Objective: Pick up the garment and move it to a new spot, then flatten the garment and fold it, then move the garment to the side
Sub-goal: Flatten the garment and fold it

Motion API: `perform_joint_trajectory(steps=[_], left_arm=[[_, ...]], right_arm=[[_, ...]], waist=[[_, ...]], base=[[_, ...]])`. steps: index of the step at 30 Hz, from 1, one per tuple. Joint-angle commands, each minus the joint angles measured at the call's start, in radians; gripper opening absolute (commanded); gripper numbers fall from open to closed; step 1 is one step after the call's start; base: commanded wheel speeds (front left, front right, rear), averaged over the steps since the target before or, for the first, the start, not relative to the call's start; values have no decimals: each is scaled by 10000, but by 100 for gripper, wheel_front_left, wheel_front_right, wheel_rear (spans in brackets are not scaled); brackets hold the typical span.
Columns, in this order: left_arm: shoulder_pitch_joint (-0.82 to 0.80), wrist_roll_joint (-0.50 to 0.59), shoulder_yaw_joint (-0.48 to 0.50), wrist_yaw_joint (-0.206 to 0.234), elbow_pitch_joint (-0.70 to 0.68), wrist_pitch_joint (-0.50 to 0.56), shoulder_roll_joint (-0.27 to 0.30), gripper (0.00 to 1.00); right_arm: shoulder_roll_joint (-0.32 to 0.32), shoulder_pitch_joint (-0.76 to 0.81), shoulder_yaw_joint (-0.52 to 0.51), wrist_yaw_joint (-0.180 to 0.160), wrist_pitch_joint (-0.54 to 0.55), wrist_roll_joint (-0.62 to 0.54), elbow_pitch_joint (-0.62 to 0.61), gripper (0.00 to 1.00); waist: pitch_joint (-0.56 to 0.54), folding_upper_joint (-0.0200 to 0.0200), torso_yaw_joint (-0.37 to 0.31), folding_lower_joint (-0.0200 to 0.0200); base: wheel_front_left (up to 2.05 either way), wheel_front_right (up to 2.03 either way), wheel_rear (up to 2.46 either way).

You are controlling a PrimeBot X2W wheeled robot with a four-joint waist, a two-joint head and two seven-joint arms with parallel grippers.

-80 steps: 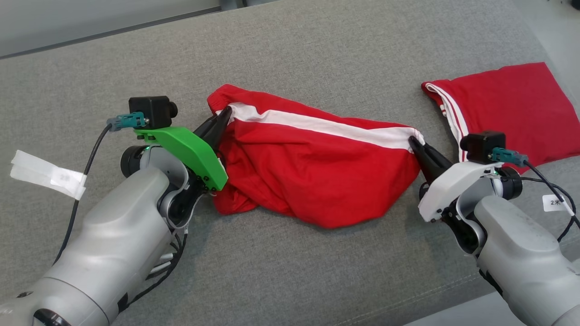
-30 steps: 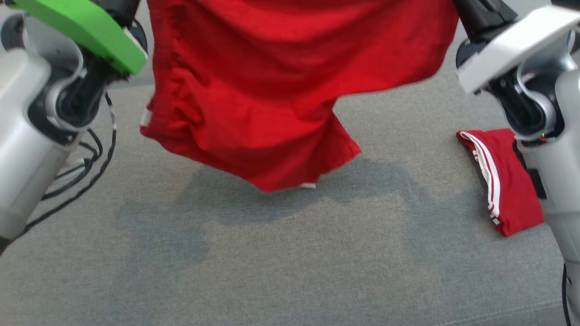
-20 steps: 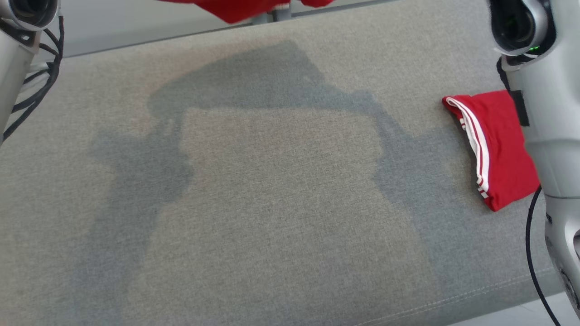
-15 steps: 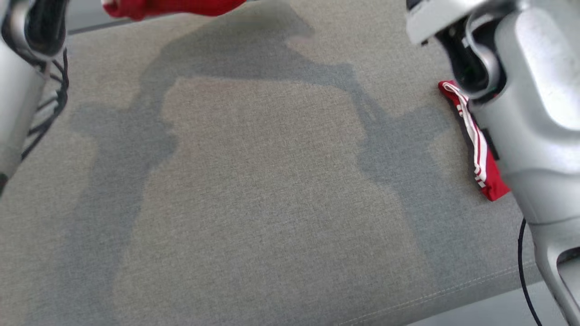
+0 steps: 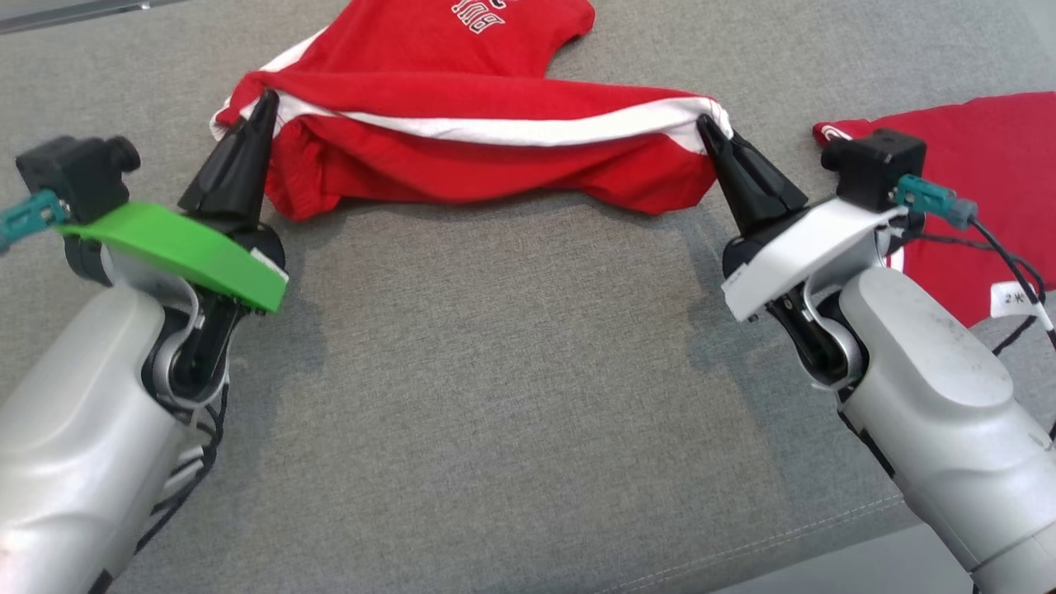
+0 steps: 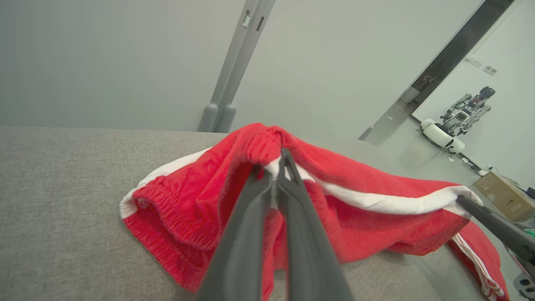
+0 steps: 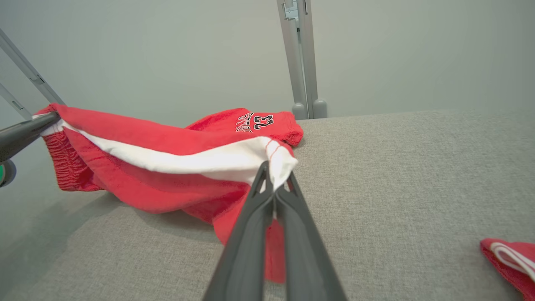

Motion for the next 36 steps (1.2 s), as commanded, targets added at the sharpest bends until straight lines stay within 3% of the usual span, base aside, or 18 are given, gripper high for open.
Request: perform_joint_trajectory(steps=[1, 9, 19, 28, 36], left_arm=[[465, 275, 312, -29, -292, -26, 28, 0], [3662, 1374, 2218, -32, -1895, -28, -590, 0], [7084, 2590, 3940, -22, -3566, -32, -1910, 0], [9478, 3269, 4681, -21, -5128, -31, -2801, 0], [10606, 3489, 4926, -21, -5995, -29, -2984, 0]], right_arm=[[-144, 293, -10, 2, -124, -58, -113, 0], [-702, 1997, -330, 1, -282, -666, -1089, 0], [-1163, 5030, -1807, -8, 40, -1455, -2943, 0], [-446, 7861, -3373, -8, 1153, -2100, -5624, 0], [70, 9206, -4061, -7, 2075, -2525, -7465, 0]], waist=[[-364, 0, 337, -2], [-1077, 0, 839, -2], [-2310, 0, 1317, -2], [-3286, 0, 1471, -2], [-3540, 0, 1469, -2]], base=[[0, 0, 0], [0, 0, 0], [0, 0, 0], [0, 0, 0], [0, 0, 0]])
